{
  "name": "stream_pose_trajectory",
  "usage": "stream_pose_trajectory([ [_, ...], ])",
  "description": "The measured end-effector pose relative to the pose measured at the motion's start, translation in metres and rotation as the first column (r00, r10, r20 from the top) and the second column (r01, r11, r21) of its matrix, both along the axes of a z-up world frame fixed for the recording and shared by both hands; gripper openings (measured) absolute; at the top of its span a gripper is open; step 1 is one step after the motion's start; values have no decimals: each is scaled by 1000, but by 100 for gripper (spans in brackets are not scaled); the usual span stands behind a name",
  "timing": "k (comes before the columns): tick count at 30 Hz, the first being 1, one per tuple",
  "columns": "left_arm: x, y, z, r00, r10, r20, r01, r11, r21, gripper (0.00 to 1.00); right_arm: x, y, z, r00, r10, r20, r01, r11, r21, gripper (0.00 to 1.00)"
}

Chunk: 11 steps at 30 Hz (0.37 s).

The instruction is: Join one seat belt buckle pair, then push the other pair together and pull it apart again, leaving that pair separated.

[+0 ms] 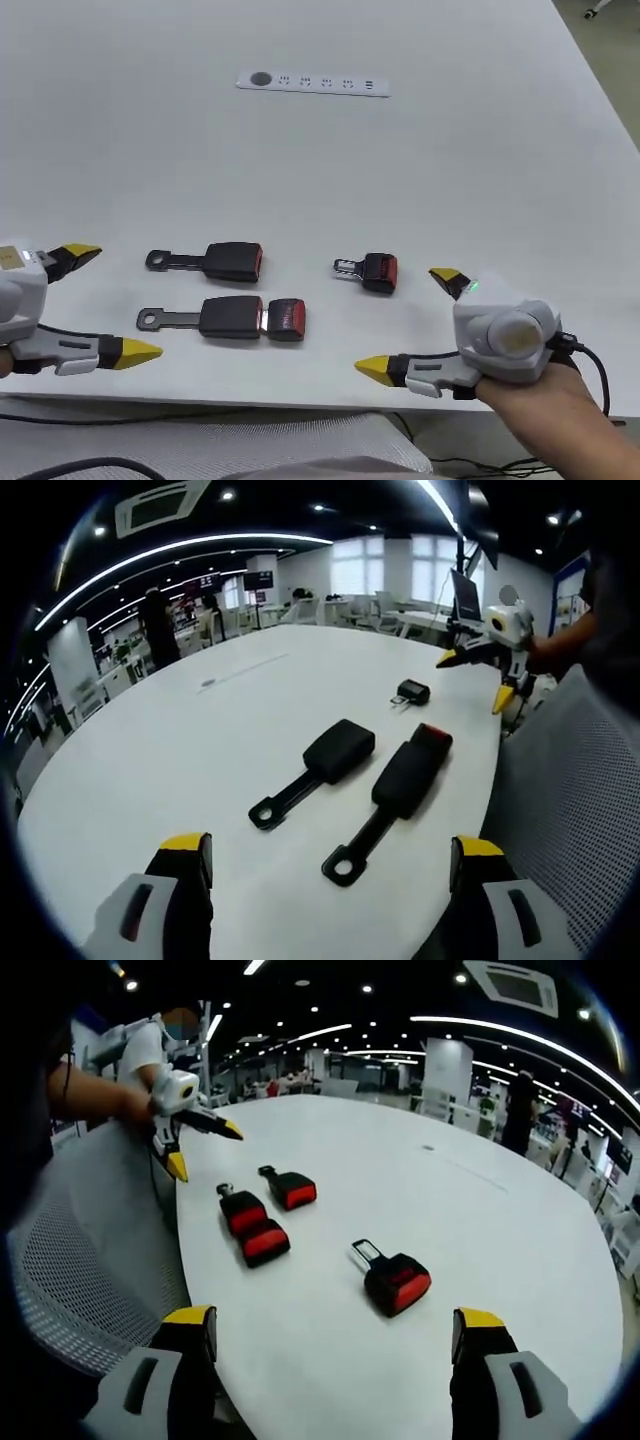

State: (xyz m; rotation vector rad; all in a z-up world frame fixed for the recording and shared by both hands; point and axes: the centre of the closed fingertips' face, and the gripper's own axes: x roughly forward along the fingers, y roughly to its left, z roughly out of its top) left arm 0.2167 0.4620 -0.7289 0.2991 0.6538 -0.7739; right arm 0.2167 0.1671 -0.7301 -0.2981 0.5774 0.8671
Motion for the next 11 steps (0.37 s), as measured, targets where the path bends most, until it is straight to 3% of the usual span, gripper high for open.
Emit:
stream_pose_trajectory([
  [9,-4,2,-2,1000,0,-27,1,1000,5,100,0,-1,2,1000,-2,11,2,1000,-1,99],
  [11,-6,2,3,1000,-9,-14,9,1000,16,100,0,-1,2,1000,0,10,0,1000,-1,99],
])
